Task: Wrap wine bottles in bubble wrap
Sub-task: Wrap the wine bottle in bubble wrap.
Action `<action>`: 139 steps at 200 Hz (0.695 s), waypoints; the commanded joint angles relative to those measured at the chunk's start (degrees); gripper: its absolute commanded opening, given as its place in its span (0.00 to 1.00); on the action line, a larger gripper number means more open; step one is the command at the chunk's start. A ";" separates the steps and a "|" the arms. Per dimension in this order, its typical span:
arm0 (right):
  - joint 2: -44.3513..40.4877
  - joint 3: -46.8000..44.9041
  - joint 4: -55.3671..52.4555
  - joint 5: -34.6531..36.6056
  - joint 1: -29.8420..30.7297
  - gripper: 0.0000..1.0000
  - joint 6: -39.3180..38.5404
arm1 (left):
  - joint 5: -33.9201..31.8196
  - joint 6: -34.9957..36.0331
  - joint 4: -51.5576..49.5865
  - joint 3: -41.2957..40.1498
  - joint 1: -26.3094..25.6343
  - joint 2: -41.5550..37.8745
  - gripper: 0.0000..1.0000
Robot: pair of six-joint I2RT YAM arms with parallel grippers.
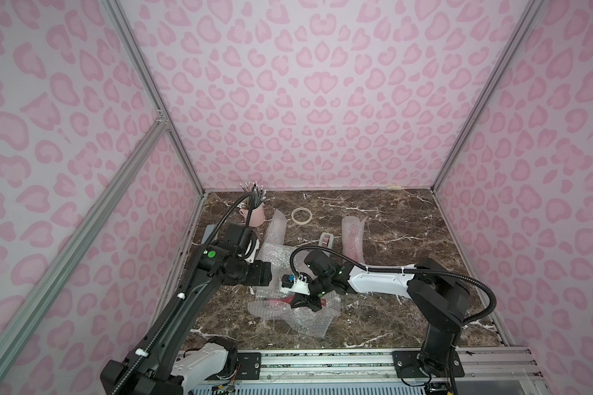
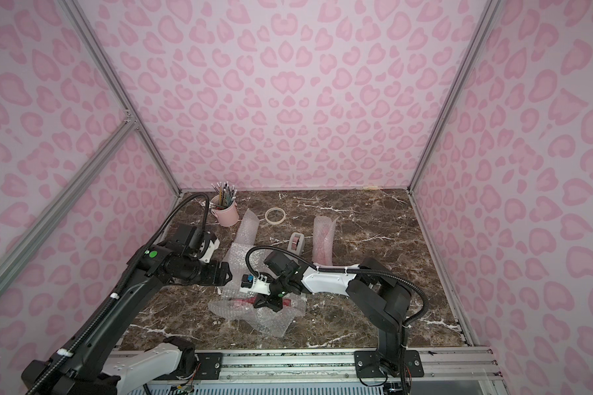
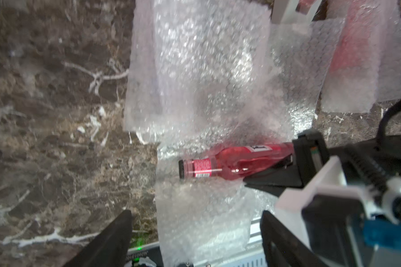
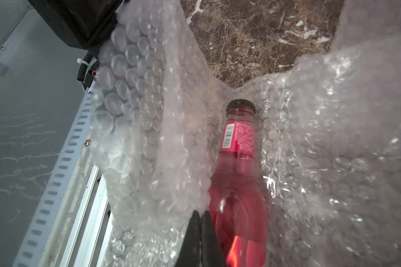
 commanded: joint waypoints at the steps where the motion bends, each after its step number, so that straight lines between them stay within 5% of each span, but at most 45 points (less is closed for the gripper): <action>1: 1.28 0.59 -0.97 -1.21 -0.73 0.03 -0.39 | 3.65 -11.23 -3.04 -4.49 -0.20 -5.94 0.86; 43: 1.71 -0.06 0.48 -1.87 -2.11 0.06 0.87 | 8.48 -20.48 7.83 -14.47 -2.72 -10.34 0.84; 119: 1.96 0.15 1.50 -2.43 -2.93 0.12 2.03 | 1.51 -15.58 18.27 -14.82 -5.21 3.12 0.81; 139: 1.71 0.30 1.53 -1.85 -2.96 0.15 2.07 | -2.15 -13.13 18.77 -13.60 -5.13 7.21 0.71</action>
